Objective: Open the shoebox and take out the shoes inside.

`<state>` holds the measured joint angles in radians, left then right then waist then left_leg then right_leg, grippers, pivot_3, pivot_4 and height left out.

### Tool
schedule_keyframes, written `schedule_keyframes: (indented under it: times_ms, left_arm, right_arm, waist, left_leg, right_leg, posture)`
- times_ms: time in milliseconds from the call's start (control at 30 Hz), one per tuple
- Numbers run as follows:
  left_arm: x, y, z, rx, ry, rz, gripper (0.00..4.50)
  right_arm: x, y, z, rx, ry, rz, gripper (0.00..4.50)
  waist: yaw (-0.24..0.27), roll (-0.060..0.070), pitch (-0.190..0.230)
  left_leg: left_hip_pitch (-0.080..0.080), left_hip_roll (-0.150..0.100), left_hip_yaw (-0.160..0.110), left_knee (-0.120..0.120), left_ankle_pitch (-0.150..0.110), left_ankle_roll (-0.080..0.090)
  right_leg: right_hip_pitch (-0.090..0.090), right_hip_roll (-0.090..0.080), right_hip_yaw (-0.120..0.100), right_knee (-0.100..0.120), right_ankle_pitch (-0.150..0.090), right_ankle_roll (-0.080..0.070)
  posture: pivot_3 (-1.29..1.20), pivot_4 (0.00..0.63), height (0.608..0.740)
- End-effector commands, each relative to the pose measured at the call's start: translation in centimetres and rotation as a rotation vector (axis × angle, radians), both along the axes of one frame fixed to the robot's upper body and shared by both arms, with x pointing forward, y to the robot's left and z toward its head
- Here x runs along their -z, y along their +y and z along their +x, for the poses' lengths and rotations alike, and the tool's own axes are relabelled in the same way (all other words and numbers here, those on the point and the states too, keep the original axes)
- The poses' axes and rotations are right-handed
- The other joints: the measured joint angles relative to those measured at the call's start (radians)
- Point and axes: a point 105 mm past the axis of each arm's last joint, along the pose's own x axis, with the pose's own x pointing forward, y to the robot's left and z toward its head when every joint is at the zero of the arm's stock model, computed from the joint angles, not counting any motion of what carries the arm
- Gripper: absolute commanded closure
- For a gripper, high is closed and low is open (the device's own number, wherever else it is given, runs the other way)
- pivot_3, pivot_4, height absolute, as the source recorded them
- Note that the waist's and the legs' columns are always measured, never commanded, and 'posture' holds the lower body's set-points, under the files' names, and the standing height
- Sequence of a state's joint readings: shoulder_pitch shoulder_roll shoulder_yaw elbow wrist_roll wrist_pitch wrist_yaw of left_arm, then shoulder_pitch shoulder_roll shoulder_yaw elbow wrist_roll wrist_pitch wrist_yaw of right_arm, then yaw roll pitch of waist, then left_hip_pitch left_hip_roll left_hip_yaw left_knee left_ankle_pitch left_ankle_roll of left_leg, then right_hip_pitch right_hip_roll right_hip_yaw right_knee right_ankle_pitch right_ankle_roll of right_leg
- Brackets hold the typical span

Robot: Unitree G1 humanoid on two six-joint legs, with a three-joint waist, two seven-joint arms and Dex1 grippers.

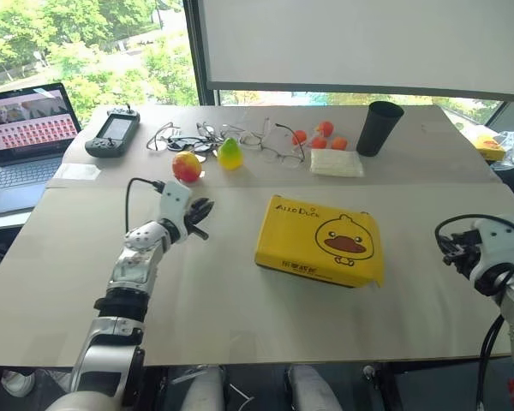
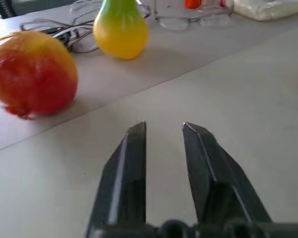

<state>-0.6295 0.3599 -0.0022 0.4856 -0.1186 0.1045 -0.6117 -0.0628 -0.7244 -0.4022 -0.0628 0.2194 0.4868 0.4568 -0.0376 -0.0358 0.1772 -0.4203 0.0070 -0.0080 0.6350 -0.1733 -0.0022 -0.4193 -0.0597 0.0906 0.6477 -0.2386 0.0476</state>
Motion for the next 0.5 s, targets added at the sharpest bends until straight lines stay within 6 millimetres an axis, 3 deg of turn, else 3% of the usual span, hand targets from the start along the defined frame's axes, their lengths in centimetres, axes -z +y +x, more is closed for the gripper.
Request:
schedule_keyframes:
  times_ms: [33, 67, 167, 333, 500]
  left_arm:
    - [-0.2, -3.0, -0.3, 0.153, -0.027, 0.101, 4.50]
    - [0.5, -4.2, -0.8, 0.225, -0.010, 0.165, 4.50]
    - [2.0, -5.7, -1.7, 0.343, 0.015, 0.305, 4.50]
    - [2.5, -5.9, -2.7, 0.403, 0.068, 0.301, 4.50]
    - [2.6, -5.0, -3.8, 0.419, 0.112, 0.299, 4.50]
  right_arm:
    - [-1.6, 1.4, -0.4, -0.066, -0.007, -0.014, 4.20]
    - [-1.4, 2.6, -0.5, -0.117, 0.010, 0.017, 4.48]
    - [-1.2, 5.4, -0.4, -0.230, 0.027, 0.065, 4.48]
    - [-0.6, 8.1, 0.6, -0.344, 0.052, 0.109, 4.48]
    - [0.0, 11.6, 2.5, -0.491, 0.082, 0.151, 4.48]
  waist:
    - [-0.006, 0.000, 0.000]
    - [-0.008, 0.000, 0.000]
    - [-0.010, 0.000, 0.000]
    - [-0.008, 0.000, 0.000]
    - [-0.010, 0.000, 0.000]
  left_leg:
    - [-0.001, 0.000, 0.000, 0.000, 0.000, 0.000]
    - [-0.001, 0.000, 0.000, 0.000, 0.000, 0.000]
    - [0.000, 0.000, 0.000, 0.000, 0.000, 0.000]
    - [0.000, 0.001, 0.000, 0.001, 0.000, 0.000]
    - [0.000, 0.002, 0.000, 0.002, 0.000, 0.001]
  right_leg:
    - [-0.001, 0.000, 0.000, 0.000, 0.000, 0.000]
    - [-0.001, 0.000, 0.000, 0.000, 0.000, 0.000]
    - [-0.001, 0.001, 0.000, 0.000, 0.000, 0.000]
    - [0.000, 0.001, 0.000, 0.000, 0.000, 0.002]
    - [-0.001, 0.001, 0.000, 0.000, 0.000, 0.001]
  posture:
    - [0.00, 0.150, 0.723]
    - [0.00, 0.150, 0.723]
    - [0.00, 0.150, 0.723]
    - [0.00, 0.150, 0.723]
    - [0.00, 0.150, 0.723]
